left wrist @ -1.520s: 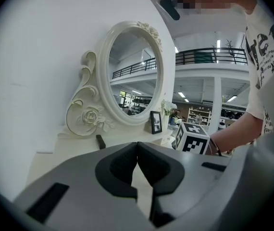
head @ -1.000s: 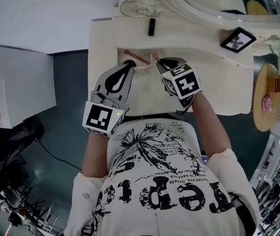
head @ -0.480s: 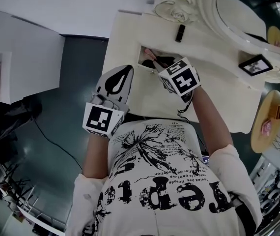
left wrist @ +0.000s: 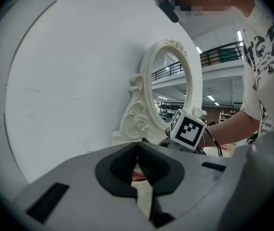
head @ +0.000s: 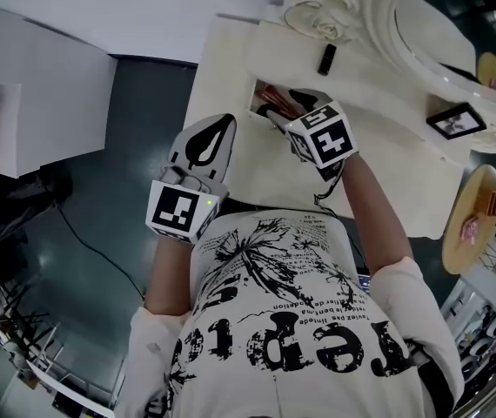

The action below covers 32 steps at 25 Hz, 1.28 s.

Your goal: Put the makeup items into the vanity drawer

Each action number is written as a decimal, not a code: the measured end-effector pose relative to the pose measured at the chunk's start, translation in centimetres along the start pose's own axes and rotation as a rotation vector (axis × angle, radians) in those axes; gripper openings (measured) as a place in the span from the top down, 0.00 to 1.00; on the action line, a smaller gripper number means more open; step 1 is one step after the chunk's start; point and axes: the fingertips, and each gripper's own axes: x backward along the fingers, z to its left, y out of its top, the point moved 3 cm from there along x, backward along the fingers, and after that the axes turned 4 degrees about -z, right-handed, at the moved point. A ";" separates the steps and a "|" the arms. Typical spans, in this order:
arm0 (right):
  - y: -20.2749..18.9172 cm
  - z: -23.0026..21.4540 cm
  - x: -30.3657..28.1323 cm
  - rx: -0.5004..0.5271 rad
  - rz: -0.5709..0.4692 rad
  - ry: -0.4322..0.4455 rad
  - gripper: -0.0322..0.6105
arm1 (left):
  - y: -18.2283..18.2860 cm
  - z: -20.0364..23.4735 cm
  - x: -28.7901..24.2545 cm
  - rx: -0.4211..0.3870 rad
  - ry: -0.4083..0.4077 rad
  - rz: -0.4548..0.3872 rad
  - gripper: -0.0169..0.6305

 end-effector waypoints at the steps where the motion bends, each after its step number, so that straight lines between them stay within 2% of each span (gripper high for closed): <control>1: 0.0 0.0 0.3 -0.011 -0.009 -0.004 0.54 | 0.1 -0.1 -0.1 -0.003 -0.008 -0.003 0.95; 4: 0.2 -0.1 1.5 -0.045 -0.050 -0.008 0.54 | 0.8 -0.4 -0.6 -0.015 -0.031 -0.012 0.95; 8: 1.1 -0.1 4.2 -0.074 -0.161 -0.004 0.63 | 1.7 -1.3 -1.2 -0.042 -0.071 -0.017 0.95; 11: 1.9 -0.1 6.7 -0.078 -0.247 -0.014 0.64 | 3.7 -2.7 -1.8 -0.076 -0.113 -0.078 0.95; 14: 2.9 -0.7 9.9 -0.066 -0.361 -0.091 0.79 | 5.6 -4.4 -2.3 -0.089 -0.161 -0.130 0.95; 16: 3.6 -1.1 12.3 -0.068 -0.450 -0.155 0.84 | 6.2 -5.2 -2.6 -0.104 -0.186 -0.137 0.95; 19: 4.1 -1.7 15.7 -0.043 -0.556 -0.265 0.93 | 6.0 -5.8 -2.8 -0.140 -0.213 -0.087 0.95; 22: 3.9 -1.9 18.2 -0.020 -0.615 -0.317 0.93 | 6.6 -6.0 -3.2 -0.136 -0.217 -0.097 0.95; 25: 3.3 -1.7 20.4 -0.026 -0.697 -0.337 0.93 | 7.3 -6.4 -3.4 -0.126 -0.221 -0.115 0.95; 32: 1.5 -0.8 24.8 -0.040 -0.835 -0.374 0.93 | 8.5 -7.9 -3.7 -0.156 -0.245 -0.120 0.95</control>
